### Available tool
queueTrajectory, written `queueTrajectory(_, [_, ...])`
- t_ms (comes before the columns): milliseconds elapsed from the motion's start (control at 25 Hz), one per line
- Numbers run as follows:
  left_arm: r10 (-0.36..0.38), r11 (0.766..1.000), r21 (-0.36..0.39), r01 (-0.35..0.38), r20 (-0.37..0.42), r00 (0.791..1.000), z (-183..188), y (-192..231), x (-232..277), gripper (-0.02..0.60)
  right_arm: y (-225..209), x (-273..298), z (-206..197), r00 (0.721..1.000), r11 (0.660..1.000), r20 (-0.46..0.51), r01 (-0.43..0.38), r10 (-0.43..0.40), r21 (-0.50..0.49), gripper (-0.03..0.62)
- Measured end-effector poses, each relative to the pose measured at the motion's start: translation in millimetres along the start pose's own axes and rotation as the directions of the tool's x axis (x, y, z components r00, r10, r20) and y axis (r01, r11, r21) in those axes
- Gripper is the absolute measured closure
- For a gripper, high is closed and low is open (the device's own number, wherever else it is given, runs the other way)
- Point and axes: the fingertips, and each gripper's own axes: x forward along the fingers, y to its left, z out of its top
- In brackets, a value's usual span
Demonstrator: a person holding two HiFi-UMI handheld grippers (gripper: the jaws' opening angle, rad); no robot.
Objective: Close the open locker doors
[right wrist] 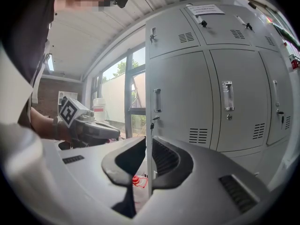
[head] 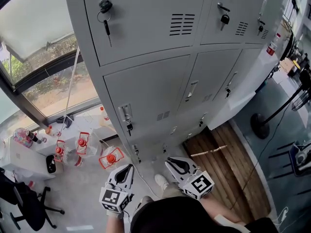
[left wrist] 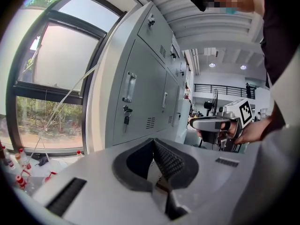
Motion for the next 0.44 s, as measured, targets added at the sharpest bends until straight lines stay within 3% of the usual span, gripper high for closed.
queueTrajectory(440, [0.018, 1.000, -0.014, -0.018, -0.030, 0.999, -5.0, -6.5, -5.3, 0.572, 3.8, -3.1, -4.4, 1.000, 1.000, -0.001, -0.008, 0.008, 0.002, 0.546])
